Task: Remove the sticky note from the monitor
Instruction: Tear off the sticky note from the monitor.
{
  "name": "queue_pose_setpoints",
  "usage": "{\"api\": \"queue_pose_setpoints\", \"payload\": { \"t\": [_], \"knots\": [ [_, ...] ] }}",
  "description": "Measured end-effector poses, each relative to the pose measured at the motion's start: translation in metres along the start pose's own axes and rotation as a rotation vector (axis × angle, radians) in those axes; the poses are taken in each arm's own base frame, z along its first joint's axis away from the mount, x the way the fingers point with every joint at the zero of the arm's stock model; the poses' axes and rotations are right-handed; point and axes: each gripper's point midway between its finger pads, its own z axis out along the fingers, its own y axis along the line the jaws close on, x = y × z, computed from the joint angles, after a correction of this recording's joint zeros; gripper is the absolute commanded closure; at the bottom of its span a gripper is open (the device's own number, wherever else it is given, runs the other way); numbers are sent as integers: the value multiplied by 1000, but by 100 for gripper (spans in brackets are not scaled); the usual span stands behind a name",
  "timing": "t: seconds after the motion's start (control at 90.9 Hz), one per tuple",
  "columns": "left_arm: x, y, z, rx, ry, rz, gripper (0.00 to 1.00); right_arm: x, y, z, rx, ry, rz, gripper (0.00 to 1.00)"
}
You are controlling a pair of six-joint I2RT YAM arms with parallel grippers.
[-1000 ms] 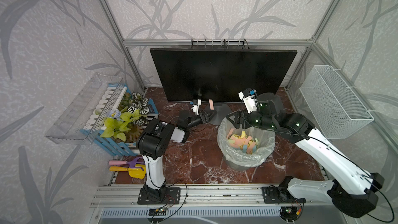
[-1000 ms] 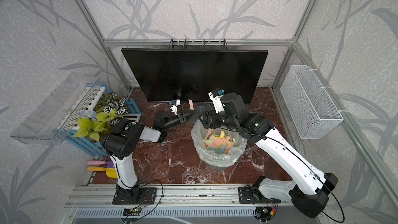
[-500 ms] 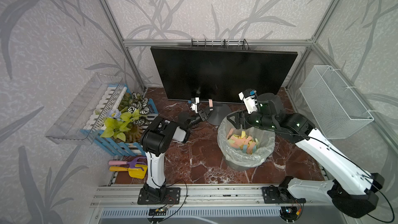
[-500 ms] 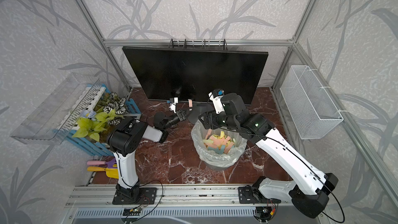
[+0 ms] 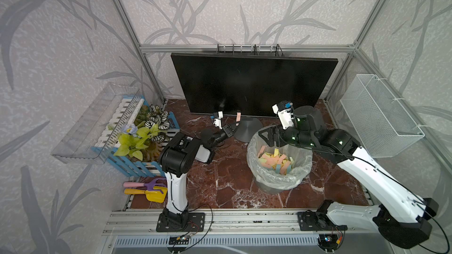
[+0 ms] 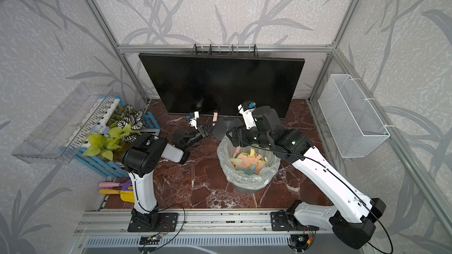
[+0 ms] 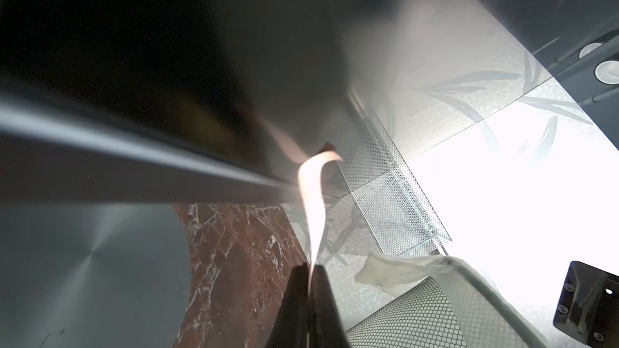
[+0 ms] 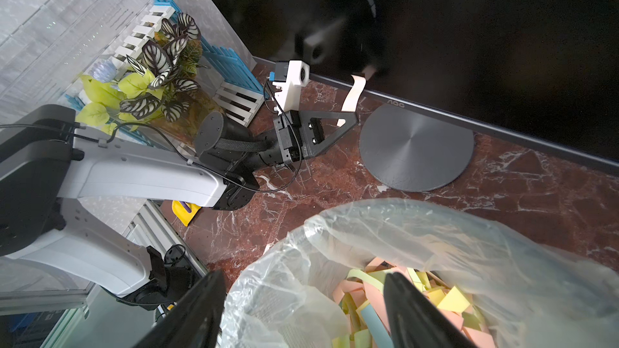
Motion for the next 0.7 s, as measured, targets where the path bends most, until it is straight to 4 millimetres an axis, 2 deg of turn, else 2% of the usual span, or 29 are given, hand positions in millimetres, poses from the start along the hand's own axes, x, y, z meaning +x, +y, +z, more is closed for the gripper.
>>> {"api": "queue_pose_setpoints", "payload": {
  "t": [0.121, 0.22, 0.539, 0.704],
  "knots": [
    [5, -1, -8, -17, 4, -19, 100, 2, -1, 0, 5, 2, 0, 21],
    [4, -17, -15, -8, 5, -14, 100, 3, -3, 1, 9, 3, 1, 21],
    [-10, -102, -29, 19, 29, 148, 100, 5, -10, -2, 38, -15, -2, 21],
    [-20, -144, -22, -29, 63, 271, 100, 5, -22, -9, 69, -43, 12, 21]
  ]
}}
